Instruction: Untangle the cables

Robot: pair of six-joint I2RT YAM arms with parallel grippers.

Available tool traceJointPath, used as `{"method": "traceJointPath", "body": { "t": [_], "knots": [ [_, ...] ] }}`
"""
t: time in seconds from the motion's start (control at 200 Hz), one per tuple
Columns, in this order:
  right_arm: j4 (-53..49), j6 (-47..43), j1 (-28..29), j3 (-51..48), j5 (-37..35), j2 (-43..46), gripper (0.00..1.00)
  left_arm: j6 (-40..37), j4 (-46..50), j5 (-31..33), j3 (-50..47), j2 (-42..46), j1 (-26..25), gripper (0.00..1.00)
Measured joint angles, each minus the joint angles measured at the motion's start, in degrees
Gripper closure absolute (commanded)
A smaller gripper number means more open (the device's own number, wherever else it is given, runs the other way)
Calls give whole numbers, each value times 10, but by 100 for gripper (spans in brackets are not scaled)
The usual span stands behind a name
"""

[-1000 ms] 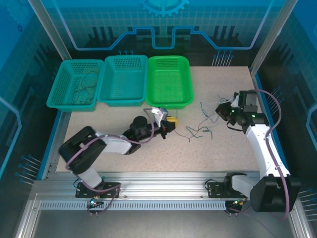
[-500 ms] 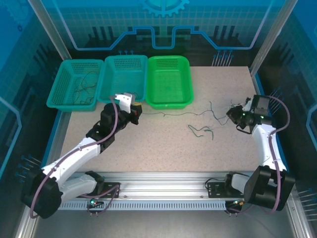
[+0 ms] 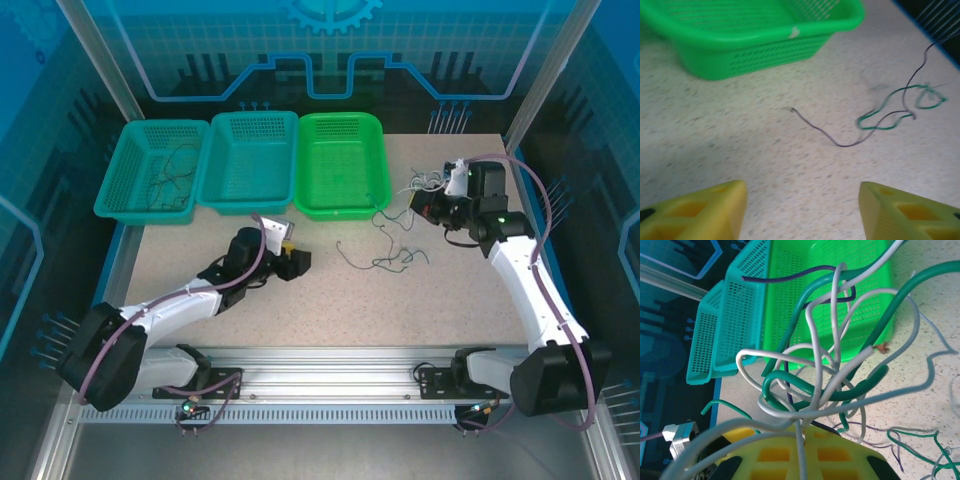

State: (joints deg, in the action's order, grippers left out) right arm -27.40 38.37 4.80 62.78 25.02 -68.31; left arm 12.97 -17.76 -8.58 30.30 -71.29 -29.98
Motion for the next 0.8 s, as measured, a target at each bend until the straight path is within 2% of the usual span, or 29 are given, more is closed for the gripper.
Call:
{"method": "traceJointPath", "body": {
  "t": [0.11, 0.27, 0.455, 0.53, 0.57, 0.61, 0.7, 0.745, 0.755, 0.8],
  "knots": [
    [-1, 4, 14, 2, -6, 8, 100, -10, -54, -57, 7, 1, -15, 24],
    [-2, 7, 23, 10, -10, 12, 100, -28, -125, -112, 63, -27, -76, 19],
    [-2, 7, 34, 14, -15, 12, 100, -19, -230, -122, 151, -143, -103, 12],
    [-3, 9, 40, 14, -17, 12, 100, -11, -245, -116, 177, -185, -104, 14],
    [-3, 9, 43, 14, -19, 12, 100, -8, -247, -112, 191, -206, -105, 20],
    [-5, 10, 45, 14, -21, 12, 100, -6, -247, -110, 203, -223, -105, 30],
    [-5, 11, 47, 14, -23, 13, 100, 5, -250, -103, 217, -242, -105, 77],
    [-6, 12, 47, 14, -24, 15, 100, 6, -250, -100, 218, -245, -105, 97],
    [-6, 12, 47, 14, -25, 15, 100, 6, -250, -99, 218, -245, -105, 100],
    [-8, 12, 47, 14, -30, 17, 100, 6, -250, -98, 218, -244, -105, 100]
  ]
}}
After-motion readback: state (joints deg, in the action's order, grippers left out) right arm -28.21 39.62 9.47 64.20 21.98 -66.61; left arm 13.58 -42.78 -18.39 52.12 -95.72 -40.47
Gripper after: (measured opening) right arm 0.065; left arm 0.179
